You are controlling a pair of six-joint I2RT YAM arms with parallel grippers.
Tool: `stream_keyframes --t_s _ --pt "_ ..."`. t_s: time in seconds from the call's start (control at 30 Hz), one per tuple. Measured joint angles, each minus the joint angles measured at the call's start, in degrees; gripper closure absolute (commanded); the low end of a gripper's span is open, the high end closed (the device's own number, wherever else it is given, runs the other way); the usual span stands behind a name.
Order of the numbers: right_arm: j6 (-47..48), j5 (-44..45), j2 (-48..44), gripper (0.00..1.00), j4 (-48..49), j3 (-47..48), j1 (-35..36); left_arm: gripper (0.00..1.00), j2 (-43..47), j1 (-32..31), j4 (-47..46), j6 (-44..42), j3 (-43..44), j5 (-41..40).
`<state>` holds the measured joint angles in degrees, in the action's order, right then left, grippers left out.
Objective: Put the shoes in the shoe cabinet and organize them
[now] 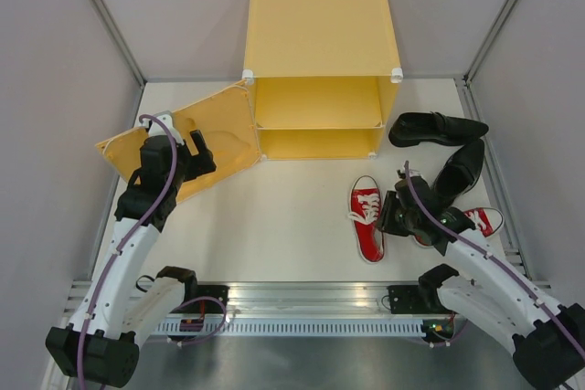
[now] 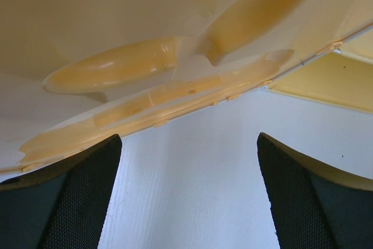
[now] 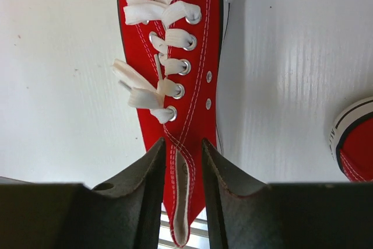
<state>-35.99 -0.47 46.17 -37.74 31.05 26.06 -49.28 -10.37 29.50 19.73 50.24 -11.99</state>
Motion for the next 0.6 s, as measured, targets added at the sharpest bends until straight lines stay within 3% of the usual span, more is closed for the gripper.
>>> stream_keyframes --t_s 0.2,0.4,0.6 --pt "-3.50 7.17 1.68 0.63 -0.92 0.35 8.66 0.00 0.00 0.00 0.04 0.00 0.00 -0.04" --pt "-6.84 14.12 2.19 0.54 -5.95 6.71 17.18 0.00 0.00 0.00 0.15 0.00 0.00 -0.04" --pt "-8.87 15.26 4.33 0.52 -7.52 10.38 21.40 0.00 0.09 0.00 0.24 0.00 0.00 -0.15"
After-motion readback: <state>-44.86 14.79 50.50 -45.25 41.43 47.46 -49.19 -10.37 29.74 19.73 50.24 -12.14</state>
